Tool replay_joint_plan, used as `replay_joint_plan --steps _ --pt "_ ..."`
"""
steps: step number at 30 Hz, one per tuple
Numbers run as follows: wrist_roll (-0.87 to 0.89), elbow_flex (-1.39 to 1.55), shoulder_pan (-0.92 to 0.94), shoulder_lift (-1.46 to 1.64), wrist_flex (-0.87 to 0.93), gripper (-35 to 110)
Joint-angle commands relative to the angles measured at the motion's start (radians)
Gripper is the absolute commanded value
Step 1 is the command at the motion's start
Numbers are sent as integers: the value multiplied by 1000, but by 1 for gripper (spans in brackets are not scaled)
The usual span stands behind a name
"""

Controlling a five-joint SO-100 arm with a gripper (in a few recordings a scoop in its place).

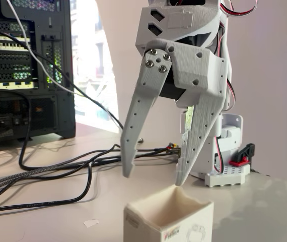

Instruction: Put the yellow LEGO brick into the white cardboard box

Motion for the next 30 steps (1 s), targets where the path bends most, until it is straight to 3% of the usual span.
replay_joint_plan --steps 1,4,13,22,30 --pt "-9 -38 -12 104 -20 10" --pt "-86 -9 8 140 -49 -9" --pt "-678 163 225 330 -35 -9" --pt "-1095 330 399 495 -61 -8" --pt "-1164 552 426 808 -55 -9"
